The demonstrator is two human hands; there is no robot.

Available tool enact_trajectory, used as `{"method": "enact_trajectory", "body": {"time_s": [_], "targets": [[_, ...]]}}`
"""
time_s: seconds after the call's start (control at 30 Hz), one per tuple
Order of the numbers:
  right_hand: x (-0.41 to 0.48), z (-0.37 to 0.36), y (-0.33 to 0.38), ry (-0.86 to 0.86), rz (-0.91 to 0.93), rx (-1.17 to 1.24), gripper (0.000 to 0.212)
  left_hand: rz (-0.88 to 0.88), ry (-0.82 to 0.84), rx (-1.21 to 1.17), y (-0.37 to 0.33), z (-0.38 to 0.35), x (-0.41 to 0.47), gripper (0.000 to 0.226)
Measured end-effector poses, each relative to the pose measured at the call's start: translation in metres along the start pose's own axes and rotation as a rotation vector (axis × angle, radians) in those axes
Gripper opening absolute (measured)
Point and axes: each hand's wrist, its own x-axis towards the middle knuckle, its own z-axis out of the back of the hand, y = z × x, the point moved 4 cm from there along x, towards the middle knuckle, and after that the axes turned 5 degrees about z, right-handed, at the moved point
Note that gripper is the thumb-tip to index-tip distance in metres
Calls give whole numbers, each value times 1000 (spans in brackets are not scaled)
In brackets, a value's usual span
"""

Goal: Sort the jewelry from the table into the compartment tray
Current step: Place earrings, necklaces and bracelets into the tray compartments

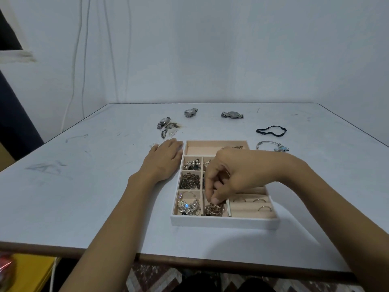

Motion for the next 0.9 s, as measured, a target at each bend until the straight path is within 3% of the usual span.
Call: {"method": "enact_trajectory", "body": {"time_s": [0.2,0.33,0.47,0.57,0.67,0.77,0.9], "targets": [[2,-2,-3,3,-2,-4,1,5,0,-2,-2,2,-1,45],[-2,8,-6,-21,45,73,9,0,1,-1,-3,2,-2,45],[-27,50,-36,-394,-35,246,13,6,13,2,-3,2,-2,45],[-54,77,-81,-770,-209,306,17,8,16,3,-4,2,-3,46],[-76,86,-130,-1043,-408,356,20,14,23,8,-5,3,-4,46],[-88,82,-170,-1126,-594,256,21,17,28,8,-6,4,-5,46],[-86,69,-196,-1067,-772,31,26,13,26,13,-7,5,-6,45]]}}
